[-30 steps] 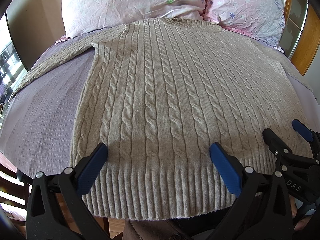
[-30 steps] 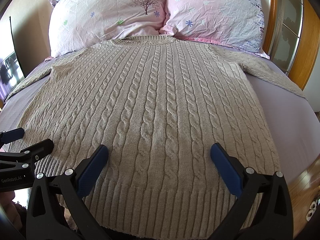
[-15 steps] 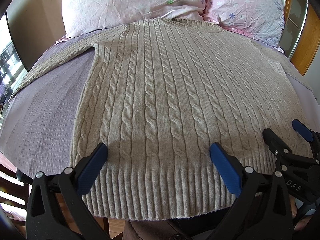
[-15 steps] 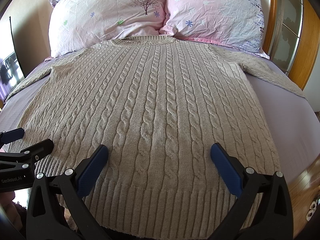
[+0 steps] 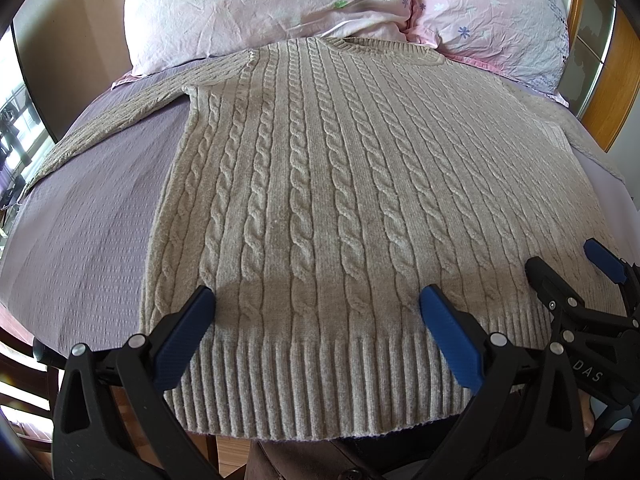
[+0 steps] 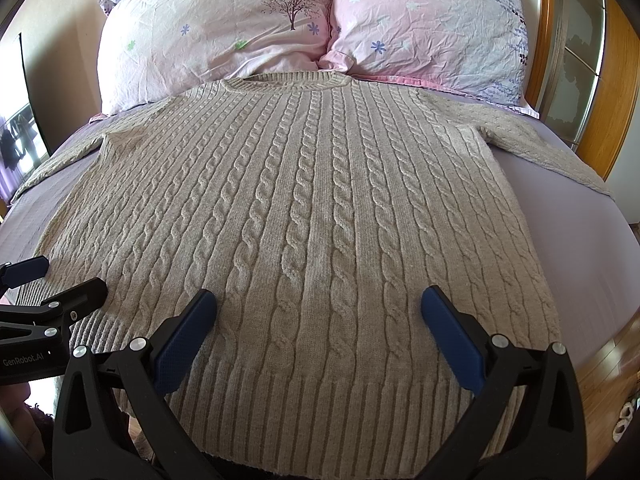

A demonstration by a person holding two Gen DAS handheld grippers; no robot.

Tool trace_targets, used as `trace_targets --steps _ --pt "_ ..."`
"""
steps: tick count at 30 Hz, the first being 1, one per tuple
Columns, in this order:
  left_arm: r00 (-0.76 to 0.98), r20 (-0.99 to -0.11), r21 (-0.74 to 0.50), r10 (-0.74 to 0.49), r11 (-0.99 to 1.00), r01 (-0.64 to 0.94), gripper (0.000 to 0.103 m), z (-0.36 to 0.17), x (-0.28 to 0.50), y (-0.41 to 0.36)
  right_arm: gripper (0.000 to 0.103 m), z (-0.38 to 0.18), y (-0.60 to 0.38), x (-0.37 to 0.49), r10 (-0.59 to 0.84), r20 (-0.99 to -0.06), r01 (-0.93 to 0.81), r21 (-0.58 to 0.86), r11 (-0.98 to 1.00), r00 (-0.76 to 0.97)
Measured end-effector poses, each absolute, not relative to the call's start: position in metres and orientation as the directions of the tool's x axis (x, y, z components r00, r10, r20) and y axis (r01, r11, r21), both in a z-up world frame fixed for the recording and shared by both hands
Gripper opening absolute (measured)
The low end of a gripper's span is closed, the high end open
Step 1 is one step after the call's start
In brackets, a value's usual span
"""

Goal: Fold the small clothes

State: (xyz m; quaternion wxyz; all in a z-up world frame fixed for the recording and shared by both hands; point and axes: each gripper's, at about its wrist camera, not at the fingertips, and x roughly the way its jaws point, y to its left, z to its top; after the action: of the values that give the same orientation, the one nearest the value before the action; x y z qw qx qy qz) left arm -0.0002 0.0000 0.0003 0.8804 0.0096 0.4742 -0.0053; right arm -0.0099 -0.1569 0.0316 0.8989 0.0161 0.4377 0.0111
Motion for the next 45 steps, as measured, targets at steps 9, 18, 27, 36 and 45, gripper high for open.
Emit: trace_targets --steps 9,18,27,36,45 --pt "0.55 -0.835 0.012 0.0 1.0 0.018 0.101 0.0 0.0 0.0 0.102 0.032 -0.157 -0.01 0.034 -0.786 -0.006 0.039 0.999 0.617" --pt "0.551 -0.834 0.012 0.0 1.0 0.019 0.101 0.0 0.0 0.0 0.102 0.031 -0.157 -0.011 0.034 -0.785 -0.006 0.039 0.999 0.618" --pt "0.622 -0.783 0.022 -0.023 0.998 0.065 0.101 -0.001 -0.011 0.001 0.102 0.049 -0.223 0.01 0.137 -0.722 0.017 0.202 0.979 0.678" --pt "0.647 -0.699 -0.286 -0.304 0.948 0.138 0.101 0.015 0.017 0.044 0.072 0.053 -0.496 0.06 -0.043 -0.714 0.573 0.523 0.631 0.699" --pt "0.786 -0.552 -0.361 -0.277 0.93 0.073 0.101 0.042 0.049 0.095 0.04 0.007 -0.627 0.104 -0.147 -0.787 0.775 0.525 0.351 0.6"
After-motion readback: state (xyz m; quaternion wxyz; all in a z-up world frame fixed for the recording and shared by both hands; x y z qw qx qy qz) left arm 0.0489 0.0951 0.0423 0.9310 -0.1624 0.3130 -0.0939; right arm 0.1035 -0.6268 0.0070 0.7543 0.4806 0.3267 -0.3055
